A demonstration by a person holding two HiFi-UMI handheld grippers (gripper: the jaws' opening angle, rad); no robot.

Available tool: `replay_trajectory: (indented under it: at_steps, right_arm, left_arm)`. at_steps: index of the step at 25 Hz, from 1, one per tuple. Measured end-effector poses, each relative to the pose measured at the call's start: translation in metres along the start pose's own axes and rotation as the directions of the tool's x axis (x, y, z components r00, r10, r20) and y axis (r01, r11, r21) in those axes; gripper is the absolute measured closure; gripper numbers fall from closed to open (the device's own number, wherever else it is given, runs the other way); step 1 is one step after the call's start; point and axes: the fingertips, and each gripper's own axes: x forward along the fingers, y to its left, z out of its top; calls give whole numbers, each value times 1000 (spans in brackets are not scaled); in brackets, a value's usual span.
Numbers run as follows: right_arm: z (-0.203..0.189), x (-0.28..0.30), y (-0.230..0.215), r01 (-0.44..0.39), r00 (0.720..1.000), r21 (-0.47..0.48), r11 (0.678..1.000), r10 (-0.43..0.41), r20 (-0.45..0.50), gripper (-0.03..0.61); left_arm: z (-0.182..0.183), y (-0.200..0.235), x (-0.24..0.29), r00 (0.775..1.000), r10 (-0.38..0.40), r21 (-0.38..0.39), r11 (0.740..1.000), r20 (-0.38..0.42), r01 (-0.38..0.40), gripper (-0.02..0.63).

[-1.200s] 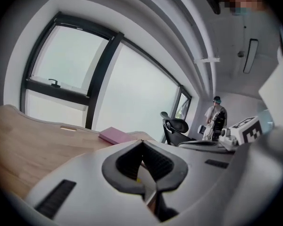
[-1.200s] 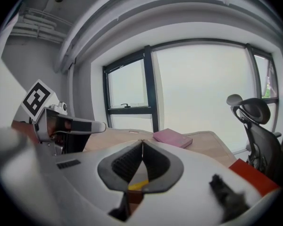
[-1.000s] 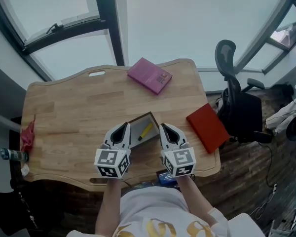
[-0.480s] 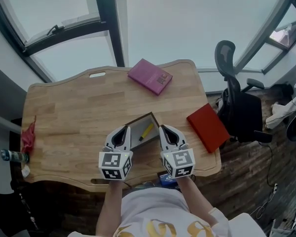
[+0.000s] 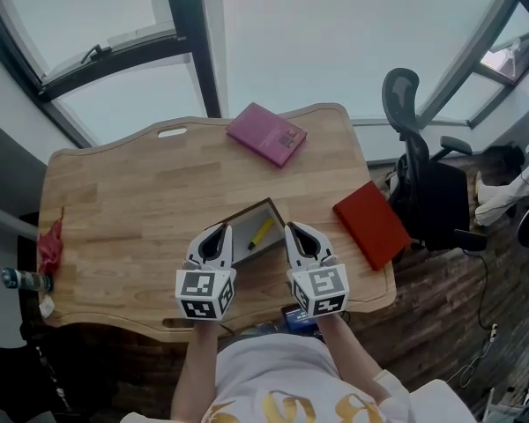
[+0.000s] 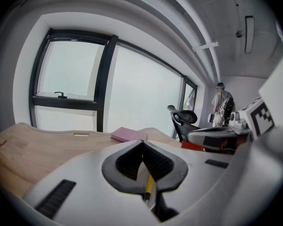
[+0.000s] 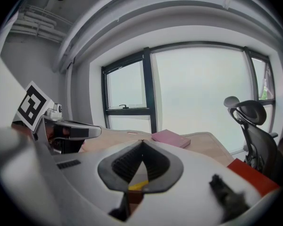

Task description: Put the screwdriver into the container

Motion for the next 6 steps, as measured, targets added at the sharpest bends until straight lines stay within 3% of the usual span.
replay_trajectory:
  at_steps: [6]
  right_arm:
    - [1, -3, 1, -1, 1000, -3, 1000, 1, -2, 548]
  left_arm:
    - [0, 0, -1, 1000, 0, 1, 1000, -9, 0, 600]
